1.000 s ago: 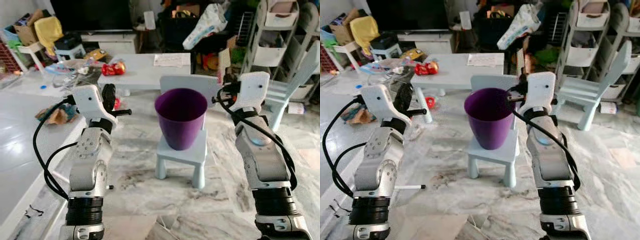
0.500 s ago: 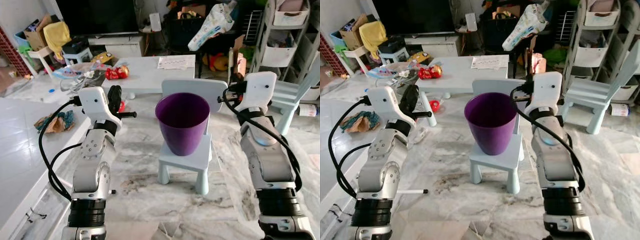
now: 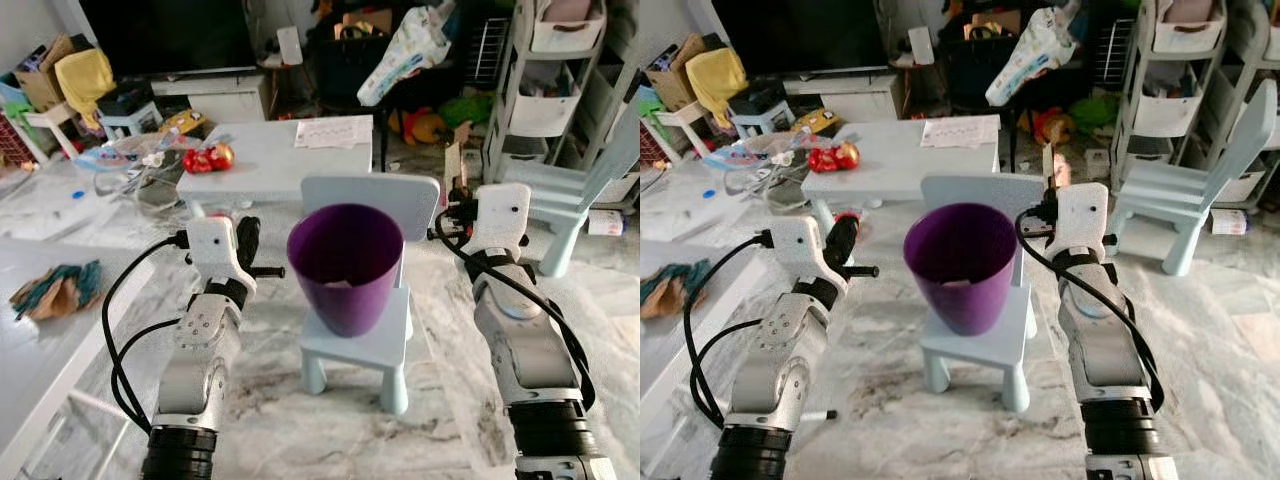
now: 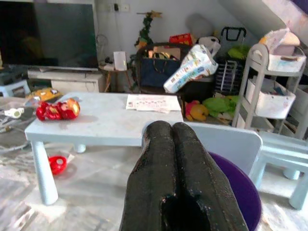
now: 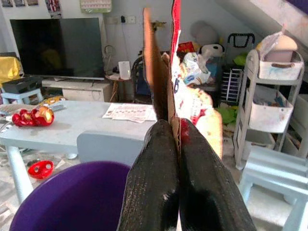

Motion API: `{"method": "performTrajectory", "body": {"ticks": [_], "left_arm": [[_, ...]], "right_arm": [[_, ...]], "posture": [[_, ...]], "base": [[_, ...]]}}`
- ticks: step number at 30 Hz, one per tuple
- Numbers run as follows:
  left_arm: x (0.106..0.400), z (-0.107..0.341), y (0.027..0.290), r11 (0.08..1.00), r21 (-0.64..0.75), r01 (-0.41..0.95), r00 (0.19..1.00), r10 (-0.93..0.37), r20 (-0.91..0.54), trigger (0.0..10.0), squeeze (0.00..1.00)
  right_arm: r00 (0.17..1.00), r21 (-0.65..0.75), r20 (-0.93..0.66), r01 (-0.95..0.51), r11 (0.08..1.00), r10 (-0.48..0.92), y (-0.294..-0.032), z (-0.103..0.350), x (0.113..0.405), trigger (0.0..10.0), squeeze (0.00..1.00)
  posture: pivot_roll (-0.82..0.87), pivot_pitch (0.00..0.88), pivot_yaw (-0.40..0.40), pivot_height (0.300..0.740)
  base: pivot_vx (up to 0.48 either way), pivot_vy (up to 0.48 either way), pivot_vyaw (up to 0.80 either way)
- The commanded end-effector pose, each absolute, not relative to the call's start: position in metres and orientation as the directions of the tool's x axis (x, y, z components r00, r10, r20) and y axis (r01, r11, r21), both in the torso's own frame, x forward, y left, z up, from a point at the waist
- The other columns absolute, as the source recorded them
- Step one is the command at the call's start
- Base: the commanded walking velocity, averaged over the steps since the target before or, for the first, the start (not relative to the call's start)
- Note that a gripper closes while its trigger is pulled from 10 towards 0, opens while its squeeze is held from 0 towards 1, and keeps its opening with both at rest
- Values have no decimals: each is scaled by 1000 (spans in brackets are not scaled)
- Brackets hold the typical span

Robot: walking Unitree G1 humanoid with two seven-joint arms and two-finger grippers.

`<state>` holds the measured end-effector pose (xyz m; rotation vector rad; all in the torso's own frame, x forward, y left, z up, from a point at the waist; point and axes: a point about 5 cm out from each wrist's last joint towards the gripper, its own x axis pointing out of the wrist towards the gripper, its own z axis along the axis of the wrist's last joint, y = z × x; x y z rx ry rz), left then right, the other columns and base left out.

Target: Picking trash to rubbish bin

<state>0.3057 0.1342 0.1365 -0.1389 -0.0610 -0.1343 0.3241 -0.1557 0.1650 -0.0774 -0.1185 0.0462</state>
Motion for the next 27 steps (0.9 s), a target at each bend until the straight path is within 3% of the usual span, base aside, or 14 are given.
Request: {"method": "performTrajectory", "body": {"ticks": [1, 22, 27], "left_arm": [[303, 125, 145, 989, -99, 110, 994, -107, 30, 10000, 0], [295, 89, 165, 998, -19, 60, 995, -62, -75, 10000, 0], [288, 63, 177, 999, 30, 44, 986, -39, -163, 10000, 0]], "right_arm": [[990, -73, 109, -88, 993, 95, -144, 161, 324, 10000, 0], [972, -55, 41, -229, 972, 231, -126, 142, 319, 10000, 0], [951, -36, -12, -309, 950, 309, -115, 127, 316, 10000, 0]], "posture": [[-53, 22, 73, 740], [-38, 18, 75, 740], [-32, 15, 74, 740]], "base": [[420, 0, 0], [426, 0, 0], [417, 0, 0]]}}
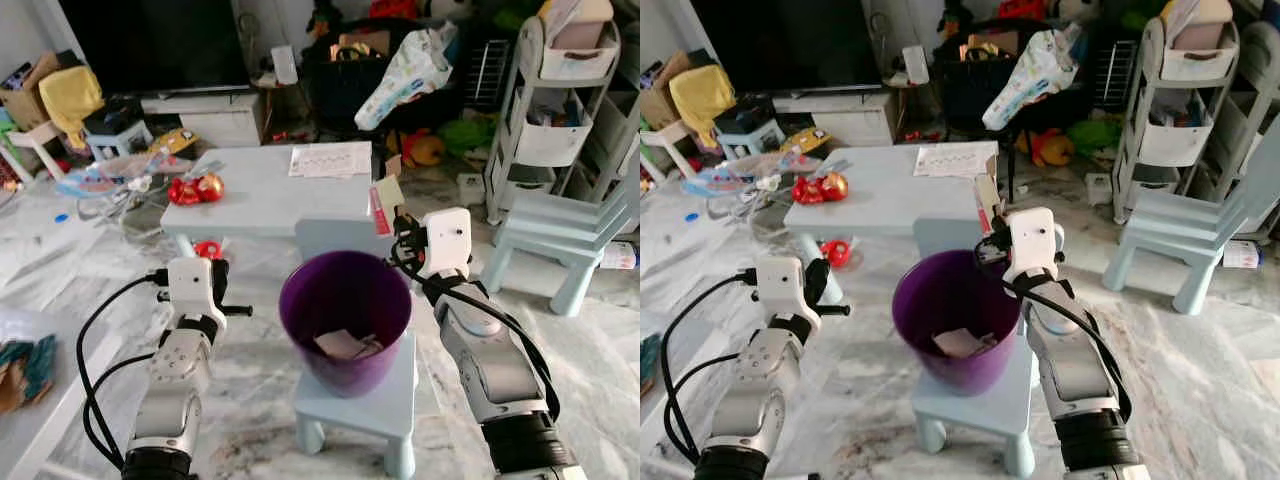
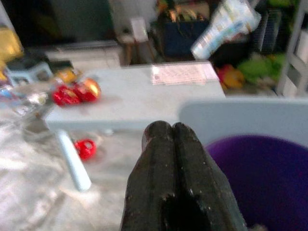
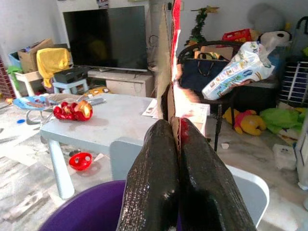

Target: Picking trash to rubbish bin

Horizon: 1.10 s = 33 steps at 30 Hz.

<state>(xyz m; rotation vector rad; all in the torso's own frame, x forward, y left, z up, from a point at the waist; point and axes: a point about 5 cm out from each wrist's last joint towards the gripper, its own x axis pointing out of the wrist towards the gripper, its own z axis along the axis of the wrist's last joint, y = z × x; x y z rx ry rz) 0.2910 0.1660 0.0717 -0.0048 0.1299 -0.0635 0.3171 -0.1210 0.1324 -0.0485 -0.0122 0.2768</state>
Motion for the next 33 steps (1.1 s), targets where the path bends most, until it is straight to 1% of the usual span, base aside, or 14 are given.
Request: {"method": "performTrajectory", "body": {"ticks": [1, 2, 6, 10, 11, 16, 21, 24, 26, 27, 29, 31, 32, 33], "left_arm": [[287, 59, 179, 998, 39, 43, 984, -36, -177, 10000, 0], [287, 59, 179, 998, 39, 43, 984, -36, -177, 10000, 0], [278, 42, 188, 998, 62, 31, 974, -16, -228, 10000, 0], [272, 32, 194, 996, 81, 24, 965, -2, -261, 10000, 0], [266, 24, 199, 995, 101, 14, 957, 16, -291, 10000, 0], [254, 12, 208, 991, 131, 4, 944, 40, -328, 10000, 0], [234, -2, 216, 989, 144, 8, 923, 48, -381, 10000, 0], [218, -16, 221, 988, 153, 17, 896, 53, -440, 10000, 0], [213, -20, 223, 988, 155, 18, 887, 56, -459, 10000, 0], [206, -25, 225, 987, 161, 25, 875, 56, -481, 10000, 0], [202, -28, 226, 987, 159, 32, 868, 51, -495, 10000, 0], [199, -30, 226, 989, 138, 52, 864, 25, -503, 10000, 0], [199, -30, 226, 989, 138, 52, 864, 25, -503, 10000, 0], [199, -29, 226, 990, 131, 59, 866, 15, -499, 10000, 0]], "right_arm": [[948, -37, -19, -317, 948, 317, -113, 125, 316, 10000, 0], [948, -37, -19, -317, 948, 317, -113, 125, 316, 10000, 0], [940, -34, -55, -338, 941, 336, -109, 111, 314, 10000, 0], [937, -27, -65, -346, 938, 344, -106, 106, 314, 10000, 0], [934, -21, -70, -353, 935, 351, -103, 103, 315, 10000, 0], [922, 16, -85, -377, 926, 377, -97, 98, 318, 10000, 0], [904, 77, -163, -389, 918, 396, -91, 80, 322, 10000, 0], [883, 82, -207, -414, 907, 422, -87, 70, 323, 10000, 0], [871, 92, -224, -428, 899, 437, -85, 67, 323, 10000, 0], [862, 88, -259, -429, 899, 437, -85, 61, 323, 10000, 0], [859, 92, -287, -416, 905, 424, -86, 56, 323, 10000, 0], [867, 82, -328, -368, 926, 374, -91, 48, 324, 10000, 0], [867, 82, -328, -368, 926, 374, -91, 48, 324, 10000, 0], [871, 108, -344, -333, 937, 350, -94, 44, 325, 10000, 0]], "posture": [[-32, 15, 74, 740], [-32, 15, 74, 740], [-29, 13, 74, 740], [-18, 12, 77, 740], [-16, 14, 80, 740], [4, 18, 80, 740], [33, 26, 81, 740], [49, 31, 87, 740], [50, 33, 88, 740], [57, 37, 91, 740], [62, 40, 92, 740], [71, 44, 93, 740], [71, 44, 93, 740], [78, 48, 97, 740]], "base": [[364, 0, 0], [364, 0, 0], [0, 0, 0], [0, 0, 0], [0, 0, 0], [0, 0, 0], [0, 0, 0], [0, 0, 0], [0, 0, 0], [0, 0, 0], [0, 0, 0], [0, 0, 0], [0, 0, 0], [0, 0, 0]]}}
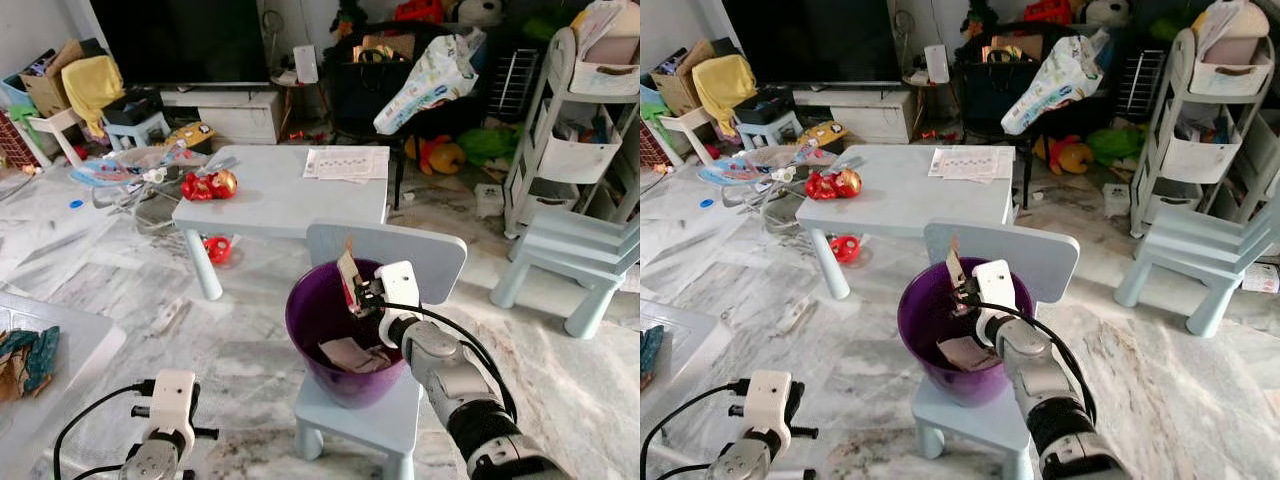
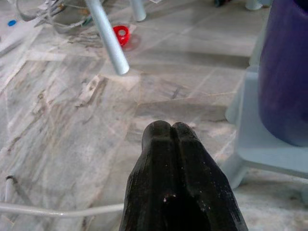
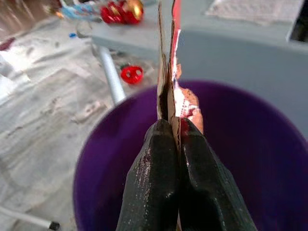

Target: Picking trash to rubbish bin

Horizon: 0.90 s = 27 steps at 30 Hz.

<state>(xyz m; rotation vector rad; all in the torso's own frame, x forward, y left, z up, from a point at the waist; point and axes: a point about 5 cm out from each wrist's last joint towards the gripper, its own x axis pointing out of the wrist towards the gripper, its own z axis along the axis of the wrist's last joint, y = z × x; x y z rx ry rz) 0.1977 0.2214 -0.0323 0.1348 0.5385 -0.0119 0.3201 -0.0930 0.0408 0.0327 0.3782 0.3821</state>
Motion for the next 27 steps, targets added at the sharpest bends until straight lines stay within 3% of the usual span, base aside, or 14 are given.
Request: {"method": "performTrajectory", "body": {"ticks": [1, 10, 11, 12, 27], "left_arm": [[198, -29, 226, 989, 132, 61, 868, 13, -497, 10000, 0], [194, -32, 232, 987, 142, 73, 861, 9, -508, 10000, 0], [193, -33, 233, 987, 142, 73, 858, 11, -514, 10000, 0], [193, -33, 234, 987, 143, 73, 856, 12, -517, 10000, 0], [188, -39, 246, 984, 165, 65, 837, 37, -546, 10000, 0]], "right_arm": [[873, 115, -365, -304, 946, 325, -98, 41, 325, 10000, 0], [866, 158, -399, -258, 953, 300, -105, 34, 326, 10000, 16], [865, 165, -402, -254, 953, 300, -107, 33, 325, 10000, 910], [863, 172, -404, -253, 952, 302, -107, 33, 325, 10000, 1000], [857, 221, -393, -263, 939, 332, -102, 30, 324, 10000, 1000]], "posture": [[81, 51, 100, 740], [94, 67, 118, 740], [94, 67, 118, 740], [94, 67, 118, 740], [101, 75, 133, 740]], "base": [[0, 0, 0], [0, 0, 0], [0, 0, 0], [0, 0, 0], [0, 0, 0]]}}
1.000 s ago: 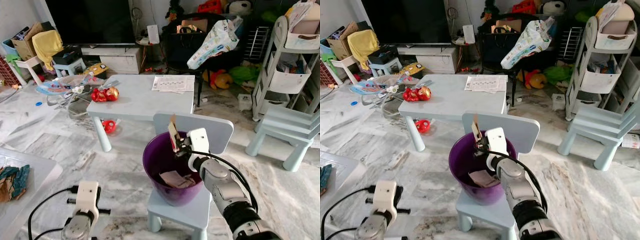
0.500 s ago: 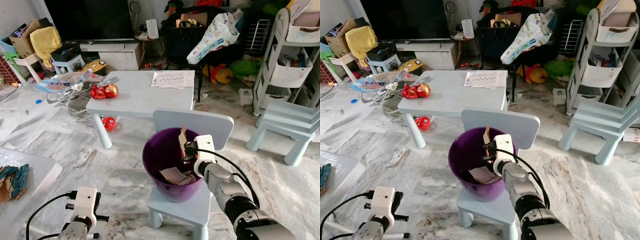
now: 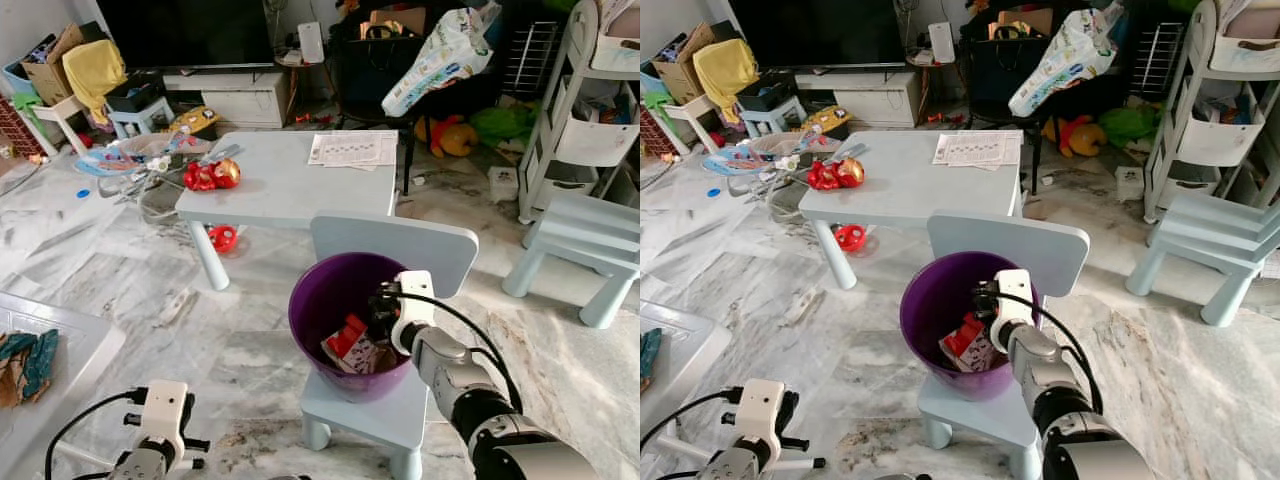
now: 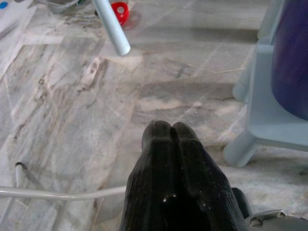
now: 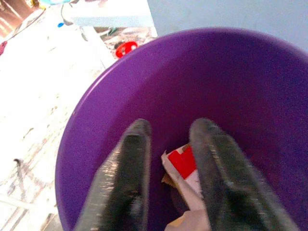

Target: Picking trash to rubbish bin

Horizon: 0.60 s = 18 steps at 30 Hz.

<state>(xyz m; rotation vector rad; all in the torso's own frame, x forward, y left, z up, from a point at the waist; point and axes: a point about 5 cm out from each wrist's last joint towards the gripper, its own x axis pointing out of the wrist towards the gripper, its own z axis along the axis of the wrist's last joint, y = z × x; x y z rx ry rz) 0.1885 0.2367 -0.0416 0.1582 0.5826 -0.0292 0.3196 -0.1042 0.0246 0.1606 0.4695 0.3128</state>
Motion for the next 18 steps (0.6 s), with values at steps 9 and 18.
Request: {"method": "performTrajectory", "body": {"ticks": [9, 18], "left_arm": [[210, -19, 246, 983, 180, 25, 896, 58, -440, 10000, 0], [259, 35, 215, 975, 211, -74, 978, 112, -175, 10000, 0]], "right_arm": [[915, 58, -239, -320, 946, 325, -101, 50, 329, 10000, 1000], [956, -57, -20, -294, 954, 293, -107, 78, 315, 10000, 1000]], "posture": [[82, 69, 115, 740], [28, 68, 102, 740]], "base": [[0, 0, 0], [0, 0, 0]]}}
